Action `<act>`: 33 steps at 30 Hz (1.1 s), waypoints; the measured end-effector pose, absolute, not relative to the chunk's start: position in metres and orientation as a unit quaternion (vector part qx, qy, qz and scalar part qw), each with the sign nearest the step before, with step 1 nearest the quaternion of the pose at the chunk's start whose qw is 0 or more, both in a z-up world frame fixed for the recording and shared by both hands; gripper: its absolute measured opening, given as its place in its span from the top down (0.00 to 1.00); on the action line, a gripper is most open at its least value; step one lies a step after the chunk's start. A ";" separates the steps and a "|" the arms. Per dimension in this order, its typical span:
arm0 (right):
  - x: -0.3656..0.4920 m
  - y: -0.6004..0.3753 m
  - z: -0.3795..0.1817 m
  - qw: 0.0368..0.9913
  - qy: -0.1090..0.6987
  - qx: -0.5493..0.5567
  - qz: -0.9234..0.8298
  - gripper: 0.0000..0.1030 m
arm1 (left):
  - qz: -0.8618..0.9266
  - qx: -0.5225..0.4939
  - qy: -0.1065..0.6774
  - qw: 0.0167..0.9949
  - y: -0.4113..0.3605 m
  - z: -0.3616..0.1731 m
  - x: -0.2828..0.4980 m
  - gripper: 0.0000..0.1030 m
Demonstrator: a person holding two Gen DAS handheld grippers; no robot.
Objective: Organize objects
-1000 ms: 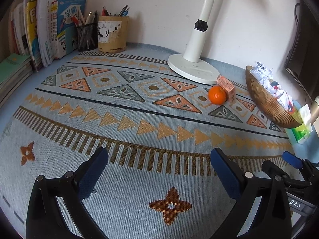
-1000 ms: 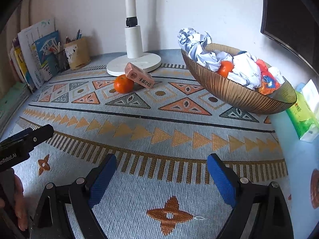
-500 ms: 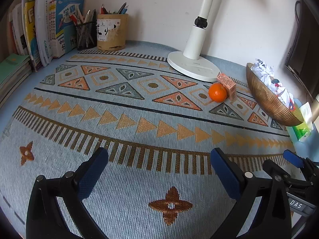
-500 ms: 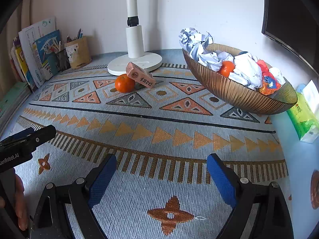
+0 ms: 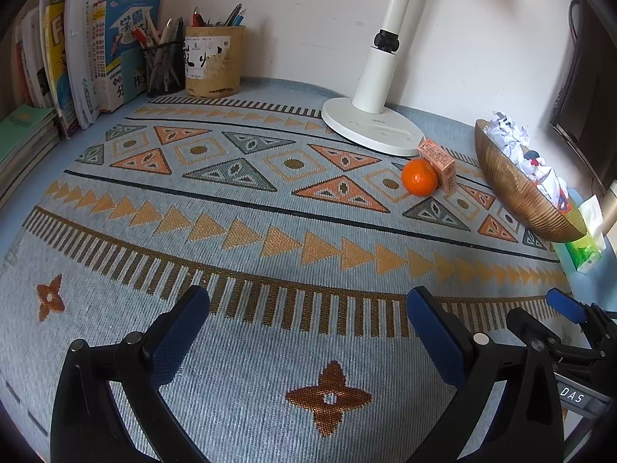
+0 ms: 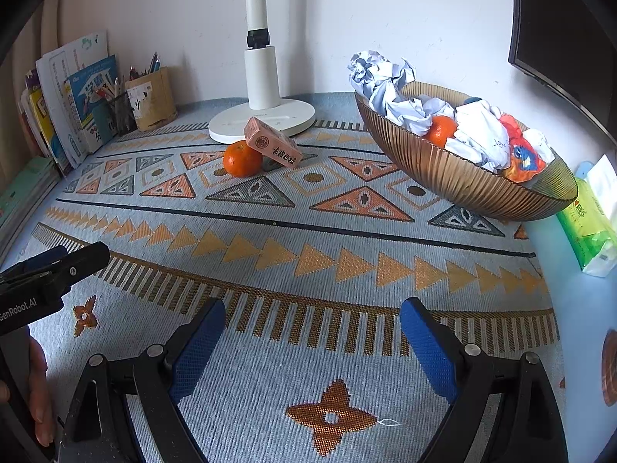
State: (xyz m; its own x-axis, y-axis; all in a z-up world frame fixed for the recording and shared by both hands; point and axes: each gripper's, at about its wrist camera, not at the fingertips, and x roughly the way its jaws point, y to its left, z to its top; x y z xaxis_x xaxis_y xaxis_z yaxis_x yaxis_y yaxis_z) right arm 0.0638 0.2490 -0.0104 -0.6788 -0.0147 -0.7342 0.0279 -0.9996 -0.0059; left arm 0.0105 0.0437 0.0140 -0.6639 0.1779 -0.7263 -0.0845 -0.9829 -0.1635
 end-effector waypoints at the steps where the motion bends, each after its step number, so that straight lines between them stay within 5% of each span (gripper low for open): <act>1: 0.064 0.249 -0.010 0.012 0.008 0.401 -0.916 0.11 | 0.910 -0.404 -0.058 0.072 0.044 0.014 0.011 0.01; 33: 0.066 0.254 -0.007 -0.001 -0.002 0.390 -0.921 0.11 | 0.894 -0.442 -0.029 0.072 0.052 0.005 0.002 0.01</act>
